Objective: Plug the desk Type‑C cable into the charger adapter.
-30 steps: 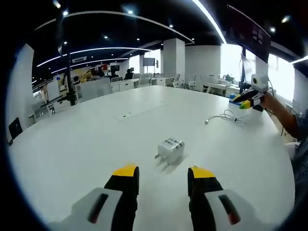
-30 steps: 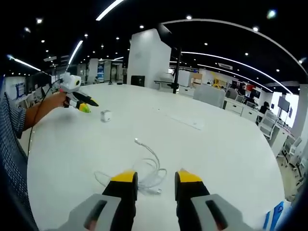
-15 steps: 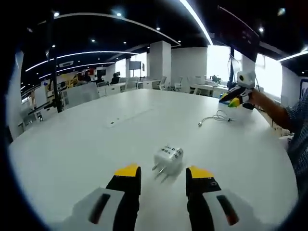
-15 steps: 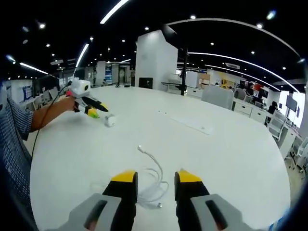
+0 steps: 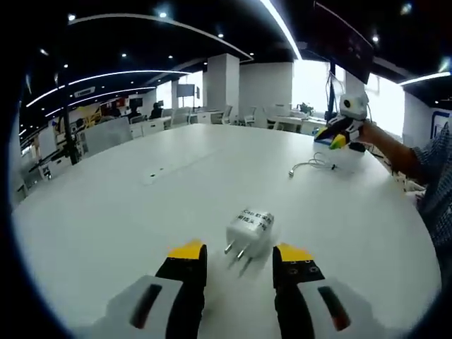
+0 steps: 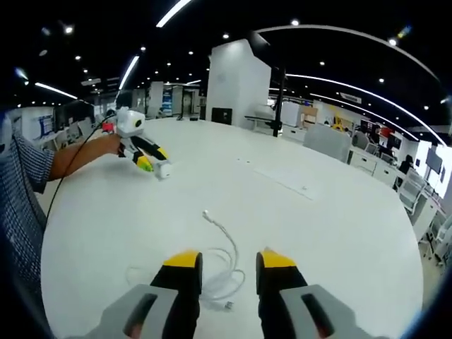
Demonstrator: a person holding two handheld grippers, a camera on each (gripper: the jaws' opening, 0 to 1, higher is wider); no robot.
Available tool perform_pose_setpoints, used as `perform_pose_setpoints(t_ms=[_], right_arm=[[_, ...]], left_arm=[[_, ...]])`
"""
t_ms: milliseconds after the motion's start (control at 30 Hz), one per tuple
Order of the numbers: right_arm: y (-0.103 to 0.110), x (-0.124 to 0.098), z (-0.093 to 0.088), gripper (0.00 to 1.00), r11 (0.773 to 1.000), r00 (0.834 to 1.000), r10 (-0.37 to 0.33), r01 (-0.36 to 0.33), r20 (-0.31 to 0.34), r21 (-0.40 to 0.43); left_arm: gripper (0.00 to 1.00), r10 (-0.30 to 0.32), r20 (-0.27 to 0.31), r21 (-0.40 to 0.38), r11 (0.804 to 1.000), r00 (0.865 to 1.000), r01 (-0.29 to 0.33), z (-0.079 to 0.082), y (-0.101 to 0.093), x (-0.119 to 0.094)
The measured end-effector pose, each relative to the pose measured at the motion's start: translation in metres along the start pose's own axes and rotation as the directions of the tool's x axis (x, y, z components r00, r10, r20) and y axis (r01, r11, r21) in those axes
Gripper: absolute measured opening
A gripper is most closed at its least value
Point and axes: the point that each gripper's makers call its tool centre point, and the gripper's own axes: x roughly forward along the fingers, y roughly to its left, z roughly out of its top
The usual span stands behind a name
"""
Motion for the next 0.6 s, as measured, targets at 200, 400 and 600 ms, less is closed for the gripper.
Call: perform_pose_setpoints(t_ms=[200, 400, 600], right_arm=[[0.0, 0.01, -0.003, 0.32, 1.0, 0.999, 0.019, -0.018, -0.034, 0.006], [0.003, 0.02, -0.004, 0.32, 0.999, 0.997, 0.037, -0.038, -0.069, -0.012], [0.005, 0.028, -0.003, 0.32, 0.997, 0.994, 0.062, -0.066, -0.085, -0.036]], left_arm=[[0.37, -0.002, -0.013, 0.013, 1.0, 1.0, 0.002, 0.004, -0.006, 0.001], [0.37, -0.037, -0.033, 0.022, 0.999, 0.999, 0.038, 0.007, -0.012, 0.006], [0.36, -0.065, -0.045, 0.035, 0.997, 0.997, 0.066, 0.01, -0.019, 0.014]])
